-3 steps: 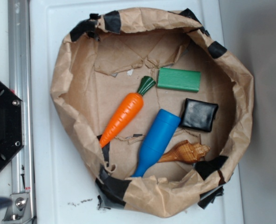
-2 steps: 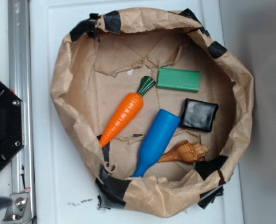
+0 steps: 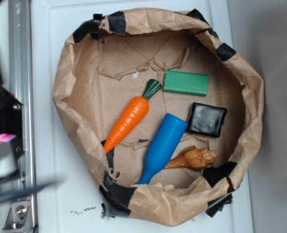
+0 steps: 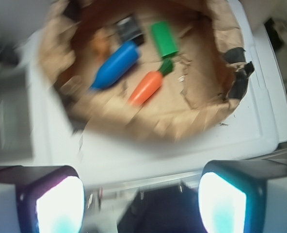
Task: Grab the carrot.
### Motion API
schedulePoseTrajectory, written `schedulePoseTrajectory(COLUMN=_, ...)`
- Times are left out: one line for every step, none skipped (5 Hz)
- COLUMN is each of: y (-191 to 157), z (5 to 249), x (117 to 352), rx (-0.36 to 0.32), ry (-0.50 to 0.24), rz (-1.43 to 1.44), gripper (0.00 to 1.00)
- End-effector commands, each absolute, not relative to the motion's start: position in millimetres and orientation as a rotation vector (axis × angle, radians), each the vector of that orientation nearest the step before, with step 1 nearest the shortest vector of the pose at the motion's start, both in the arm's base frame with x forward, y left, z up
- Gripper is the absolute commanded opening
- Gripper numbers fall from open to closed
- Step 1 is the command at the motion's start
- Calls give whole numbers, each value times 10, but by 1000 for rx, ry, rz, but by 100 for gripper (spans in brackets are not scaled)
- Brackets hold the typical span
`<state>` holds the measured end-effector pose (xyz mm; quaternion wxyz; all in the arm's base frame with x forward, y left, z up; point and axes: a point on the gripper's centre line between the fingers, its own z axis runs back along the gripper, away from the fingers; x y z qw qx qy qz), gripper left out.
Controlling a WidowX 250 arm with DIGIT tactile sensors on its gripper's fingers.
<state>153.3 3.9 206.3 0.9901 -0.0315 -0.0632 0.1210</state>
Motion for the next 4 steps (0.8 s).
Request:
schedulePoseTrajectory(y=295, z=1499, x=2009, rx=-147, ry=-141, rz=508, gripper=100)
schedulePoseTrajectory(y=231, z=1110, x=2110, rx=-116, ry=-75, rz=503, gripper=100)
schedulePoseTrajectory(y=157, z=871, x=2272, rx=-69, ry=-48, rz=453, gripper=100)
schedulePoseTrajectory(y=79, z=765, x=2460, rx=-44, ry=-35, rz=424, gripper=100)
